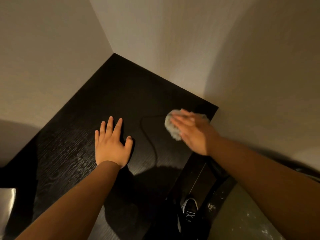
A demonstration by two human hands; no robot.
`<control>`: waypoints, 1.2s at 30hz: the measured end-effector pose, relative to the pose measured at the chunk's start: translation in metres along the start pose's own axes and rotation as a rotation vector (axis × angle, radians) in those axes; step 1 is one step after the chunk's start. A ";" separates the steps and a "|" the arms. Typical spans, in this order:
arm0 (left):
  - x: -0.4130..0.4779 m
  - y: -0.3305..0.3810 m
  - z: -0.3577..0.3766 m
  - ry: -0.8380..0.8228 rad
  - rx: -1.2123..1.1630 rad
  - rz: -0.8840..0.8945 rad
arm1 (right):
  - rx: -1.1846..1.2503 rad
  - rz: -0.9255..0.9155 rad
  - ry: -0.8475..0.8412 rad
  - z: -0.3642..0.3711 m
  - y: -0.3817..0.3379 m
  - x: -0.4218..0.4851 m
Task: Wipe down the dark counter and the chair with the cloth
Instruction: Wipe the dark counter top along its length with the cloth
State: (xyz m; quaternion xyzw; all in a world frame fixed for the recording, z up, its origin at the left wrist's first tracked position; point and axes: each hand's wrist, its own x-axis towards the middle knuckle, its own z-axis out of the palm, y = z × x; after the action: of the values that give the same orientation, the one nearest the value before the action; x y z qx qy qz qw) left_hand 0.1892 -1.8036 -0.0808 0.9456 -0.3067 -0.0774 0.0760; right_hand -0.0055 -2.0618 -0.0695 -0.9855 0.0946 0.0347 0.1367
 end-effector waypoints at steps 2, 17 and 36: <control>0.000 0.002 0.001 0.002 0.001 -0.002 | -0.024 0.168 0.065 -0.008 0.034 0.008; 0.001 0.001 0.001 0.001 0.001 -0.011 | -0.085 0.249 0.262 -0.005 0.043 -0.009; -0.002 -0.002 0.004 0.028 -0.069 0.018 | -0.075 0.304 0.230 0.045 -0.093 -0.032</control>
State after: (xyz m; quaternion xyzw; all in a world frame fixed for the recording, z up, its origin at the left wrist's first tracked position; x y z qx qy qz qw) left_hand 0.1882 -1.8015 -0.0844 0.9406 -0.3114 -0.0740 0.1136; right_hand -0.0209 -1.9562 -0.0853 -0.9617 0.2559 -0.0544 0.0815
